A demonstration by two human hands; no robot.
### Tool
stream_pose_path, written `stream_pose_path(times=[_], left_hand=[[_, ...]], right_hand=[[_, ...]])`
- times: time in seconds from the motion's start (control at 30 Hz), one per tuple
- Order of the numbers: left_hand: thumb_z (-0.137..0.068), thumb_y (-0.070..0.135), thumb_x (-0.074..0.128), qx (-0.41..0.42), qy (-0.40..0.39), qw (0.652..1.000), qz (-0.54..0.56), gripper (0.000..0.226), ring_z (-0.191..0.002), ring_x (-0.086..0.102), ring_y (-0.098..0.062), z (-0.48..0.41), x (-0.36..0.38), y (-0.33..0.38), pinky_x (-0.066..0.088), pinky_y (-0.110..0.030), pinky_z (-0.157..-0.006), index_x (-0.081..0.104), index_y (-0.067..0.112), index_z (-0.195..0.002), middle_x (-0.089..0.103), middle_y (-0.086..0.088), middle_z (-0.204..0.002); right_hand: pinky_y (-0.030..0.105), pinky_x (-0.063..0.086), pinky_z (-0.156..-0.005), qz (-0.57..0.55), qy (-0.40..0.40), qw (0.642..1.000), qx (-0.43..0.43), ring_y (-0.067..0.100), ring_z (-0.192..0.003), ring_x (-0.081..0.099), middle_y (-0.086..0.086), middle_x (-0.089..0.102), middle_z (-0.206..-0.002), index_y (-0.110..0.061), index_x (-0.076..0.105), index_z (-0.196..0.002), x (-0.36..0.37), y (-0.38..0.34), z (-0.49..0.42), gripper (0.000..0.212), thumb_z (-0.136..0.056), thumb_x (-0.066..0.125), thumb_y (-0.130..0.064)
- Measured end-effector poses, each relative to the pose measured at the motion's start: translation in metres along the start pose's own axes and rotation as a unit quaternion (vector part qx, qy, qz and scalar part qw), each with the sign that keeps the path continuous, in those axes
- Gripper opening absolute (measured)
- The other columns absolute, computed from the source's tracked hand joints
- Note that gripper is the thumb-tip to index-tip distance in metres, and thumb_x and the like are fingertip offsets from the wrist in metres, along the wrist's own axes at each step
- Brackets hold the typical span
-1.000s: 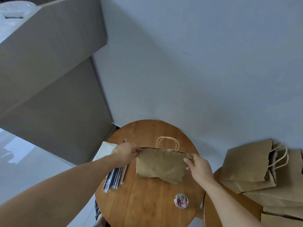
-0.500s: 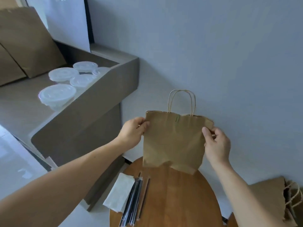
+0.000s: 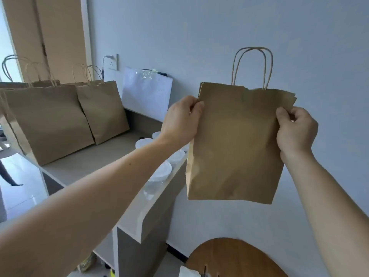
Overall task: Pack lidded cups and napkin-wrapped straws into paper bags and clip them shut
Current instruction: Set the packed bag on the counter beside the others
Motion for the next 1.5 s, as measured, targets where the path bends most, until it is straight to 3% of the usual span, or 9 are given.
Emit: stream_pose_path(times=[0.13, 0.27, 0.5, 0.57, 0.67, 0.9, 1.13, 1.3, 1.5], left_hand=[[-0.101, 0.033, 0.047, 0.018, 0.052, 0.998, -0.008, 0.029, -0.065, 0.050, -0.014, -0.028, -0.056, -0.006, 0.045, -0.032, -0.066, 0.062, 0.010, -0.092, 0.056, 0.005, -0.070], [-0.100, 0.034, 0.047, 0.035, 0.119, 0.992, -0.037, 0.024, -0.065, 0.048, -0.007, -0.055, -0.103, -0.021, 0.036, -0.014, -0.055, 0.061, 0.015, -0.095, 0.054, 0.013, -0.071], [-0.099, 0.032, 0.047, 0.061, 0.213, 0.967, -0.126, 0.021, -0.066, 0.043, -0.007, -0.101, -0.182, -0.056, 0.034, -0.016, -0.058, 0.059, 0.017, -0.093, 0.049, 0.014, -0.072], [-0.100, 0.033, 0.047, 0.060, 0.219, 0.961, -0.157, 0.025, -0.071, 0.043, -0.010, -0.113, -0.200, -0.075, 0.031, -0.025, -0.059, 0.061, 0.013, -0.097, 0.049, 0.013, -0.073], [-0.100, 0.033, 0.047, 0.050, 0.223, 0.957, -0.176, 0.027, -0.078, 0.047, -0.017, -0.129, -0.223, -0.111, 0.029, -0.028, -0.064, 0.062, 0.010, -0.099, 0.054, 0.006, -0.078], [-0.097, 0.029, 0.054, 0.064, 0.197, 0.959, -0.192, 0.024, -0.063, 0.050, -0.022, -0.152, -0.255, -0.200, 0.036, -0.032, -0.060, 0.062, 0.010, -0.083, 0.047, 0.010, -0.052], [-0.091, 0.021, 0.063, 0.049, 0.102, 0.968, -0.222, 0.030, -0.056, 0.049, -0.021, -0.162, -0.250, -0.302, 0.041, -0.034, -0.057, 0.055, 0.008, -0.064, 0.053, 0.002, -0.056], [-0.088, 0.010, 0.069, 0.094, 0.048, 0.963, -0.248, 0.042, -0.051, 0.041, -0.023, -0.161, -0.236, -0.331, 0.042, -0.034, -0.048, 0.039, 0.014, -0.058, 0.038, 0.005, -0.056], [-0.089, 0.012, 0.068, 0.097, 0.028, 0.963, -0.252, 0.024, -0.052, 0.054, -0.029, -0.172, -0.231, -0.346, 0.047, -0.036, -0.046, 0.063, 0.006, -0.066, 0.052, -0.002, -0.058]], right_hand=[[0.009, 0.037, -0.057, -0.033, -0.032, 0.999, -0.020, -0.005, -0.055, 0.047, -0.015, 0.051, -0.067, -0.021, 0.057, -0.071, 0.051, -0.049, 0.001, 0.021, -0.091, 0.059, -0.028], [0.014, 0.042, -0.059, -0.075, -0.072, 0.994, -0.027, -0.003, -0.056, 0.049, -0.014, 0.056, -0.069, -0.017, 0.063, -0.078, 0.108, -0.080, -0.005, 0.016, -0.091, 0.061, -0.026], [0.028, 0.045, -0.062, -0.118, -0.148, 0.981, -0.048, 0.013, -0.060, 0.049, -0.006, 0.055, -0.066, -0.023, 0.055, -0.069, 0.229, -0.115, -0.013, 0.023, -0.092, 0.059, -0.024], [0.033, 0.046, -0.060, -0.121, -0.174, 0.977, -0.034, 0.017, -0.058, 0.050, -0.001, 0.055, -0.063, -0.020, 0.053, -0.069, 0.268, -0.116, -0.010, 0.025, -0.093, 0.057, -0.022], [0.030, 0.047, -0.052, -0.123, -0.213, 0.969, 0.003, 0.013, -0.050, 0.053, 0.000, 0.057, -0.063, -0.017, 0.055, -0.074, 0.328, -0.113, -0.008, 0.022, -0.096, 0.056, -0.020], [0.030, 0.054, -0.052, -0.088, -0.286, 0.951, 0.073, 0.016, -0.052, 0.055, 0.006, 0.057, -0.076, -0.009, 0.055, -0.084, 0.465, -0.087, 0.007, 0.016, -0.099, 0.050, -0.014], [0.047, 0.059, -0.067, -0.026, -0.340, 0.931, 0.131, 0.018, -0.053, 0.061, 0.010, 0.060, -0.084, -0.007, 0.058, -0.094, 0.581, -0.030, 0.036, 0.019, -0.103, 0.042, -0.013], [0.049, 0.061, -0.067, -0.001, -0.347, 0.932, 0.108, 0.024, -0.060, 0.067, 0.012, 0.064, -0.095, -0.012, 0.058, -0.090, 0.629, -0.005, 0.040, 0.024, -0.104, 0.039, -0.013], [0.049, 0.060, -0.073, 0.005, -0.348, 0.932, 0.097, 0.027, -0.068, 0.072, 0.011, 0.071, -0.092, -0.013, 0.060, -0.091, 0.650, 0.011, 0.032, 0.024, -0.102, 0.040, -0.018]])
Point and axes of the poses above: each hand's wrist, its own z-axis away from the middle knuckle, its own x-axis out of the palm, y = z × x, the point moved 5 cm from there along -z, towards the middle knuckle
